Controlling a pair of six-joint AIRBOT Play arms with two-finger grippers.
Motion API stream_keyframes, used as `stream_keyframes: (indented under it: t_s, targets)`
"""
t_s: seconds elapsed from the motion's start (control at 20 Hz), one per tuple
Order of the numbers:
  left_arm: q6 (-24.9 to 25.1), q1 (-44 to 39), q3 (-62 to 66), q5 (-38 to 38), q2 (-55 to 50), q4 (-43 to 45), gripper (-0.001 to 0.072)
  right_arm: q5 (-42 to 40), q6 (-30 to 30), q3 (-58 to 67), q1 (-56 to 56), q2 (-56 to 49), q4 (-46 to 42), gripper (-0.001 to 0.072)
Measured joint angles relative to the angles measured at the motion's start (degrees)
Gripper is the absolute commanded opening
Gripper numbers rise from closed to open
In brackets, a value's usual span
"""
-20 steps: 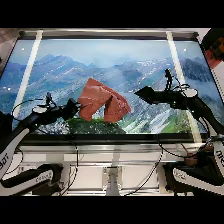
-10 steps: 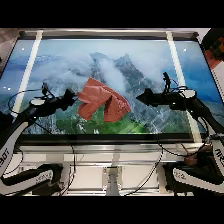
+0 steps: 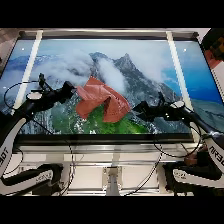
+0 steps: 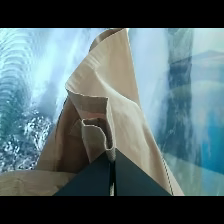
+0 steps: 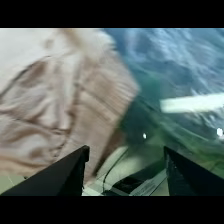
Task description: Fold the clothes and pants, and hang the long-sleeved shirts on hangers.
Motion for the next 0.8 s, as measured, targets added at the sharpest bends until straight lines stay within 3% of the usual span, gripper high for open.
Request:
stream_keyframes:
  t_s: [0.45,0.6,0.7,0.75,0.8]
  targets:
    - [0.1,-0.1,0.2,-0.3,0.0,0.0,0.0011,-6.8,3.2,4.0,5.7,-6.8,5.7,0.0477]
    - [0.2,-0.1,0.2,-0.4,0.0,0.0,0.0011,-7.7,3.4,7.1,6.4,-9.3,6.3,0.0409]
    - [0.5,-0.1,0.2,-0.4,0.0,0.0,0.0011,-8.3,3.4,8.4,6.8,-10.3,6.4,0.0100]
    - [0.9,-0.1,0.2,-0.4,0.0,0.0,0.0011,-9.0,3.4,8.8,6.9,-10.5,6.4,0.0031]
    - [1.5,-0.1,0.2,-0.4,0.0,0.0,0.0011,-9.5,3.5,9.2,7.0,-10.7,6.4,0.0028]
